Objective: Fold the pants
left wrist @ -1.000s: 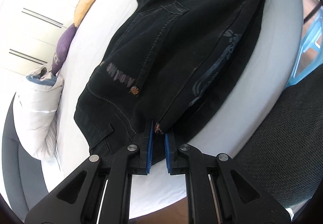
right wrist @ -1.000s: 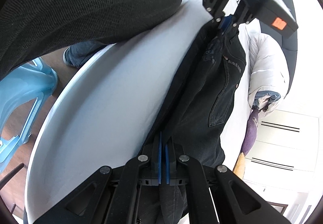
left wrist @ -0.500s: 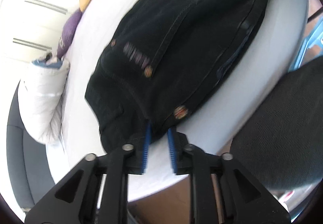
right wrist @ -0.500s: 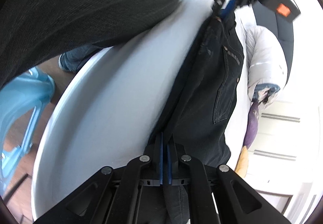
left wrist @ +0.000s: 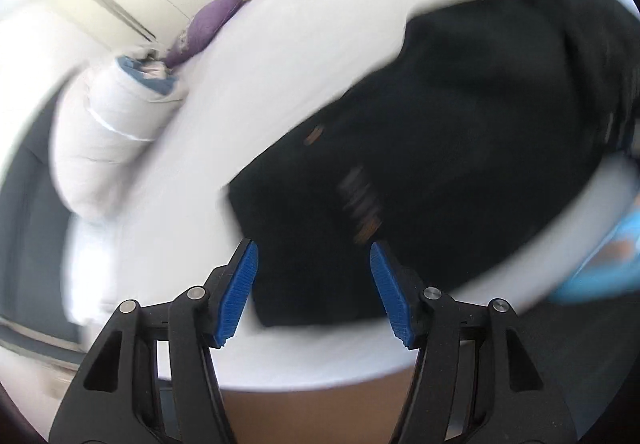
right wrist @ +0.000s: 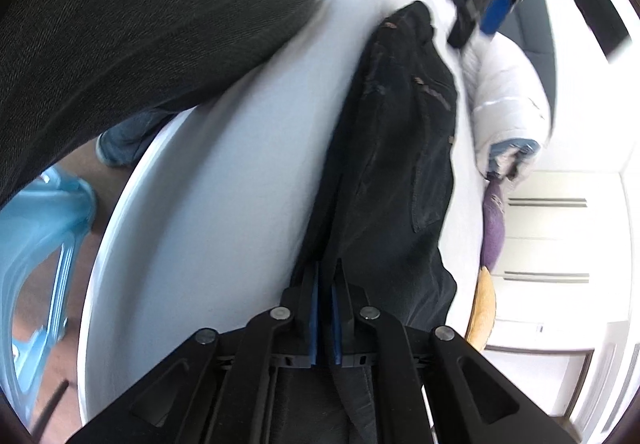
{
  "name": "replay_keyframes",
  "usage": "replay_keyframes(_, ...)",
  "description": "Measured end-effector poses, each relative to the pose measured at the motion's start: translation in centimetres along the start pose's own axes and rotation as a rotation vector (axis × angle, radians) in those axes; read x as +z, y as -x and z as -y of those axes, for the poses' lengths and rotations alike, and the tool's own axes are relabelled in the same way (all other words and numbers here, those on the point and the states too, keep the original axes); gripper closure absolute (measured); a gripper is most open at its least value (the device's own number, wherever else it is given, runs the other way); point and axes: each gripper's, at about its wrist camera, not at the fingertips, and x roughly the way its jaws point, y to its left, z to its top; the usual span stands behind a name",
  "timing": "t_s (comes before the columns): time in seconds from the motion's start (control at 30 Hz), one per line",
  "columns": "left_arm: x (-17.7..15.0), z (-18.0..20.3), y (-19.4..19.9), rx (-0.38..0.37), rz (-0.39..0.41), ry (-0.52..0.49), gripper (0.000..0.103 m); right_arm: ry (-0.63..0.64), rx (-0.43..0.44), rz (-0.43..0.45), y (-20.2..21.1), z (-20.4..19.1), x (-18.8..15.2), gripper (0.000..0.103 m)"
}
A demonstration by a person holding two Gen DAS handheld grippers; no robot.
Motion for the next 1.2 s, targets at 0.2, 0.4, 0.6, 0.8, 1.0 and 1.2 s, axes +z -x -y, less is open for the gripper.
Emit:
replay_keyframes(0.2, 4.8, 5.5, -4.3, -0.200, -0.026, 0.100, 0.045, -0.181, -0.082, 0.033, 2.8, 1.4, -2.4, 0.017)
replay_keyframes(0.4, 5.8, 7.5, -6.0, -0.225, -0.067, 0.128, 0.046, -0.652, 0.025, -0.012, 5.8, 6.8, -10.5, 0.016)
replay_keyframes(0.6, 7.5, 8.9, -3.0, -0.229, -0.016, 0.110, 0.047, -1.612, 0.230, -0.045, 2.2, 18.4, -29.3, 0.017)
replay_keyframes(0.8, 6.8, 8.5, -5.7, -0.347, -0.060, 0.309, 0.046, -2.034, 0.386, -0.194, -5.4, 24.6, -40.0, 0.017)
replay_keyframes(1.0, 7.2, 9.1, -5.5, -0.316, -0.059, 0.275, 0.046, -2.078, 0.512, -0.459, -13.2, 26.0, -42.0, 0.017)
replay_keyframes(1.2, 7.7, 9.6, -7.0, -0.314, -0.048, 0.270, 0.046, -2.038, 0.598, -0.667, -19.2, 26.6, -41.2, 0.017)
